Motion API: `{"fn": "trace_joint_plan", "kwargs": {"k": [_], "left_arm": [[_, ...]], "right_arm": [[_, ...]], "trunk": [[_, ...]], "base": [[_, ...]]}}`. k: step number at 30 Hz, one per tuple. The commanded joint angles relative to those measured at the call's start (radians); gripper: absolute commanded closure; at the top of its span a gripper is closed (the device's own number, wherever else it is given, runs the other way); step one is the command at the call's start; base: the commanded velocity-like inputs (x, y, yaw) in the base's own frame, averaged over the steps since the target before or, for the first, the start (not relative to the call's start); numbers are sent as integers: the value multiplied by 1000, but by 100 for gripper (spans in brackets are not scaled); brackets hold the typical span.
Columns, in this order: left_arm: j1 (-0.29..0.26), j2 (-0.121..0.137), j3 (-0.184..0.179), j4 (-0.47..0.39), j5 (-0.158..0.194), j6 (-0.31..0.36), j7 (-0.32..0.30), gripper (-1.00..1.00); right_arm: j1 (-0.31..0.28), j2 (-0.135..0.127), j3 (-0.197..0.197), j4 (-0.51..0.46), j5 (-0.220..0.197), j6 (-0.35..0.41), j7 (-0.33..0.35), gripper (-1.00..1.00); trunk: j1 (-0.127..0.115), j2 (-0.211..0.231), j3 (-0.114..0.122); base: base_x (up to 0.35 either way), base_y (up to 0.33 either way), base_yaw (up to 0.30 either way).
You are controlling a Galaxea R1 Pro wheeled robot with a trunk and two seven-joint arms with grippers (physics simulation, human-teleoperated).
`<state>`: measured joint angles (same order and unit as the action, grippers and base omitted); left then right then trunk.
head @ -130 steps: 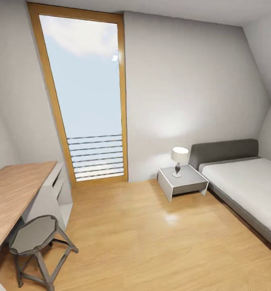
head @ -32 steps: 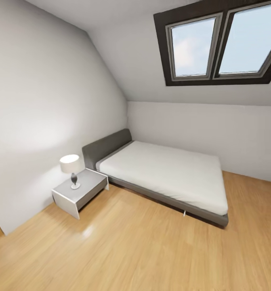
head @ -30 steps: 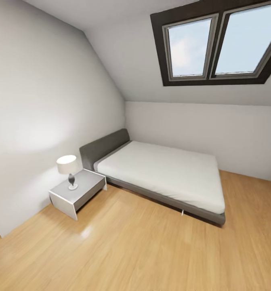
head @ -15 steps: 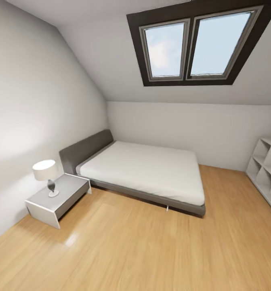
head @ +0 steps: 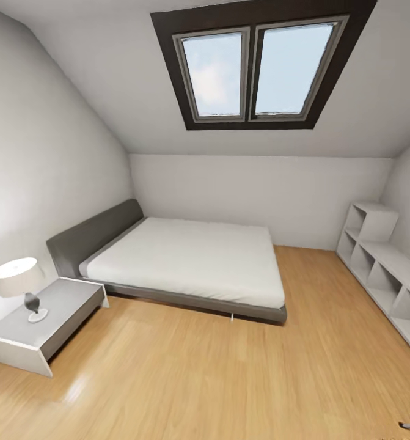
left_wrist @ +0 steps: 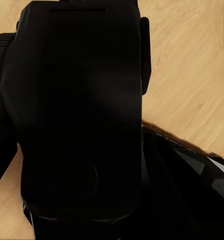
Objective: Attach the digital camera to the camera tripod in the bedroom.
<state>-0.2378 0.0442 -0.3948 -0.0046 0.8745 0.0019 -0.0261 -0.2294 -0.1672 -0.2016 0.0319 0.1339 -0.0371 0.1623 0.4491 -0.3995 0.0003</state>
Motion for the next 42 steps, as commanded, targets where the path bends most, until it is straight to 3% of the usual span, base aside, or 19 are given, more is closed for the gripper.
{"fn": "trace_joint_plan", "kwargs": {"k": [1, 42], "left_arm": [[0, 0, -8, 0, 8, 0, -3, 100], [0, 0, -9, 0, 11, 0, -3, 100]], "right_arm": [[-1, 0, -9, 3, 10, -4, 2, -100], [-1, -2, -9, 3, 10, -6, 1, -100]], "trunk": [[1, -1, 0], [1, -1, 0]], "base": [[312, 0, -289], [318, 0, -289]]}}
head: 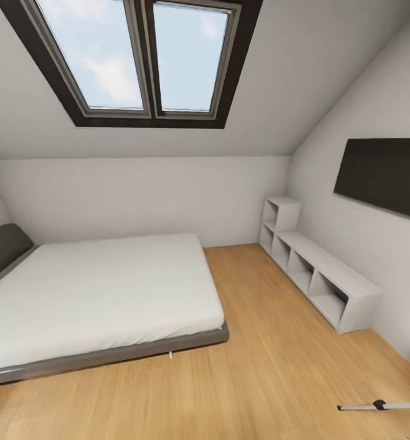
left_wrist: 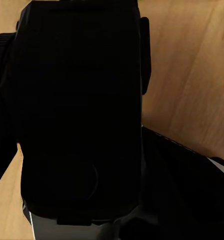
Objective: Attach the digital camera to the camera tripod in the bedroom.
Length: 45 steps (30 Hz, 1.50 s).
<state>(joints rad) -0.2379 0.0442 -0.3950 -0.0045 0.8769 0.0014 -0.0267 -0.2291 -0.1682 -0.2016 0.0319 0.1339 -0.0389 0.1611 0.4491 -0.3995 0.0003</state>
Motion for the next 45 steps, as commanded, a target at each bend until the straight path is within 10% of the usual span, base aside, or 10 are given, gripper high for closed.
{"fn": "trace_joint_plan", "kwargs": {"k": [1, 45], "left_arm": [[0, 0, -8, 0, 8, 0, -2, 100], [0, 0, -9, 0, 8, 0, -4, 100]], "right_arm": [[-1, 0, -9, 3, 10, -4, 2, -100], [-1, 0, -9, 3, 10, -4, 2, -100]], "trunk": [[1, -1, 0], [1, -1, 0]], "base": [[192, 0, -289], [68, 19, -289]]}}
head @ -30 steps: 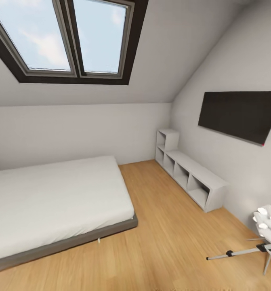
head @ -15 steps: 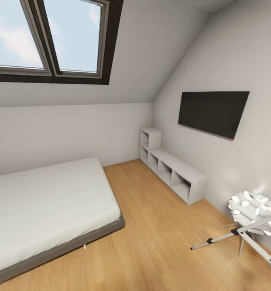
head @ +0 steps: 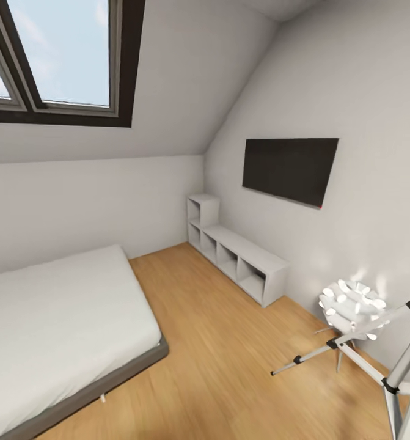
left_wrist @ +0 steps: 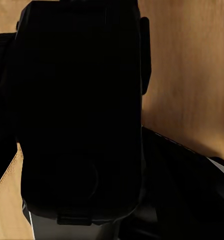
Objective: Attach the digital camera to the camera tripod in the bedroom.
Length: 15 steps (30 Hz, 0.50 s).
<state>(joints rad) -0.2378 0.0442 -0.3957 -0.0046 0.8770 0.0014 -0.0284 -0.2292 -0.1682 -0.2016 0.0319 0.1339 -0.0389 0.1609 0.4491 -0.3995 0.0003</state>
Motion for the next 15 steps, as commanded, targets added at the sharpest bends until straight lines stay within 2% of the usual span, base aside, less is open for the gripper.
{"fn": "trace_joint_plan", "kwargs": {"k": [1, 15], "left_arm": [[0, 0, -8, 0, 8, 0, -3, 100], [0, 0, -9, 0, 8, 0, -3, 100]], "right_arm": [[-1, -1, -9, 3, 10, -4, 2, -100], [-1, -1, -9, 3, 10, -4, 2, -100]], "trunk": [[1, -1, 0], [1, -1, 0]], "base": [[307, 109, -289], [313, 114, -289]]}}
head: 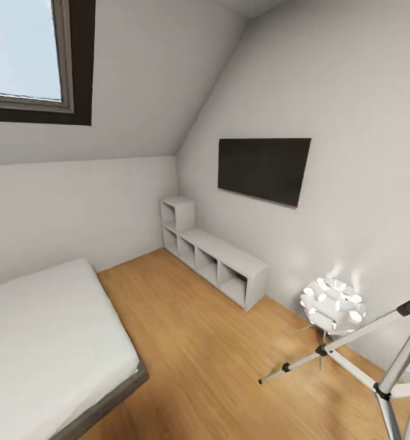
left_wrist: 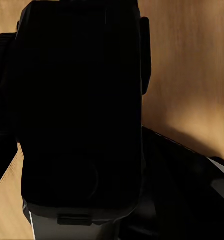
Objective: Attach the digital camera to the camera tripod in the bedroom.
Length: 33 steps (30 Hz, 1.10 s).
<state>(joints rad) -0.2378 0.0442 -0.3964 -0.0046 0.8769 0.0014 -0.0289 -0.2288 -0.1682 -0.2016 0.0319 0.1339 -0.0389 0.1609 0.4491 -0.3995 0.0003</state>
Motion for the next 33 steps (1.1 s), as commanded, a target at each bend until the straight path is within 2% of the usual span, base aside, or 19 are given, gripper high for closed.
{"fn": "trace_joint_plan", "kwargs": {"k": [1, 21, 33], "left_arm": [[0, 0, -8, 0, 8, 0, -3, 100], [0, 0, -9, 0, 8, 1, -3, 100], [0, 0, -9, 0, 9, 0, -2, 100]], "right_arm": [[-2, -1, -9, 3, 10, -4, 2, -100], [-2, -2, -9, 3, 10, -4, 2, -100], [-1, -2, -9, 3, 10, -4, 2, -100]], "trunk": [[1, -1, 0], [1, -1, 0], [1, -1, 0]], "base": [[314, 117, -289], [304, 151, -289], [38, 27, -289]]}}
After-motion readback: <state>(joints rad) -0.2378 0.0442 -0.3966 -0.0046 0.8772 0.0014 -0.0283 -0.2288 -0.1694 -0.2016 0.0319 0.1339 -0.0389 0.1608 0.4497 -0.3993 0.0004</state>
